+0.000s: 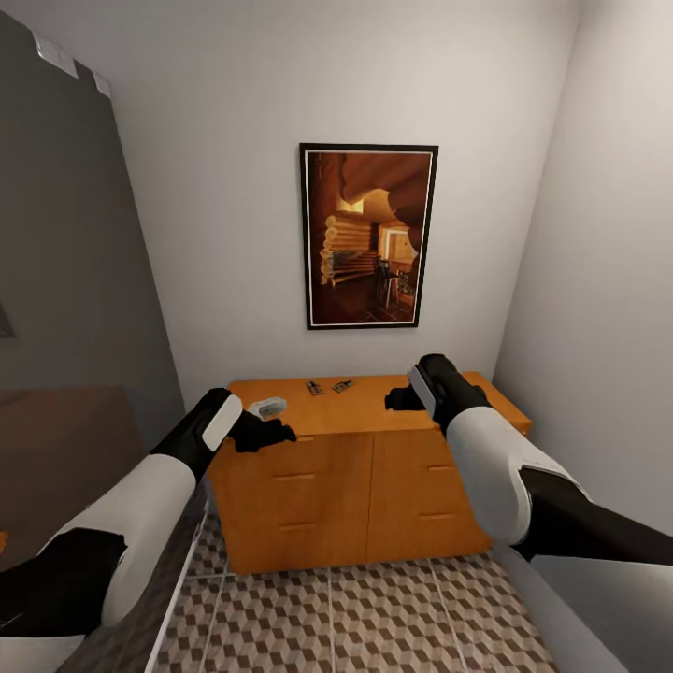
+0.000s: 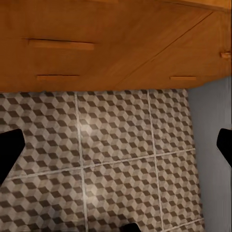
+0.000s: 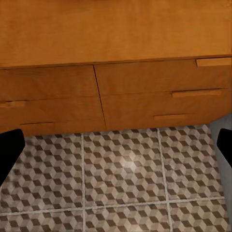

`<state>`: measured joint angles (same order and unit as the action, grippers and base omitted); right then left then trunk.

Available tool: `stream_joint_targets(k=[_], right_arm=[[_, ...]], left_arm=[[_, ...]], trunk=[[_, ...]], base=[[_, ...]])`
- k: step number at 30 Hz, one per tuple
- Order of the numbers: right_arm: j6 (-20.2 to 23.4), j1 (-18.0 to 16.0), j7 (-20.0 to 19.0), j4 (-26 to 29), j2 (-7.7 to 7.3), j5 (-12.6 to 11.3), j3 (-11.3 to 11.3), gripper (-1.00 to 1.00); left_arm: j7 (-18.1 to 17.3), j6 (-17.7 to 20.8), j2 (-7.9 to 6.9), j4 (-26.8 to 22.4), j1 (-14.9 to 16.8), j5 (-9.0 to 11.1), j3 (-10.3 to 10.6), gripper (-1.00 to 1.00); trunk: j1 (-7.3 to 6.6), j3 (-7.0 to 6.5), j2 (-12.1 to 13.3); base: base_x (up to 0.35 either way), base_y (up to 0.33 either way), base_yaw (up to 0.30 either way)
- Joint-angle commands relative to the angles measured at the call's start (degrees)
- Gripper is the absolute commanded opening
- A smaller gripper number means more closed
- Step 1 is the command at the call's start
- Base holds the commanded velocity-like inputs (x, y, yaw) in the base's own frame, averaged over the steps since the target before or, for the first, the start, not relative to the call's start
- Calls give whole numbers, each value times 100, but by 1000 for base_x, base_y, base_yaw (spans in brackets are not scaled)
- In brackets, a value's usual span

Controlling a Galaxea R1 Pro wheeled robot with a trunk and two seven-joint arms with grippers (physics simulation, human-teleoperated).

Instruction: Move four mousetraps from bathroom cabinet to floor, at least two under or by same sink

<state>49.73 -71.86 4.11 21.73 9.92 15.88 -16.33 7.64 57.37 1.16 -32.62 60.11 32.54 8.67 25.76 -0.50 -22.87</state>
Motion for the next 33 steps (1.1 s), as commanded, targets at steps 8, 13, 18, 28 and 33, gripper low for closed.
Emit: stream_joint_targets(k=[8,13,18,28,33], right_arm=[[99,-440,27,-4,8,-481,-46,100],[112,-578,35,-42,8,-613,-46,100],[114,-617,37,-134,8,-660,-53,100],[111,-628,39,-376,8,-1042,-54,100],[70,-629,771,-591,8,-1398,-58,100]], left_arm=[[114,68,148,127,313,42,23,100],[128,76,178,188,374,35,35,100],[135,71,188,254,388,33,45,100],[150,54,236,269,391,33,54,100],[183,40,250,273,390,28,57,100]], trunk=[[2,5,-5],[2,5,-5],[2,5,-5],[2,5,-5],[2,5,-5]], base=[[0,0,0],[0,0,0],[0,0,0],[0,0,0],[0,0,0]])
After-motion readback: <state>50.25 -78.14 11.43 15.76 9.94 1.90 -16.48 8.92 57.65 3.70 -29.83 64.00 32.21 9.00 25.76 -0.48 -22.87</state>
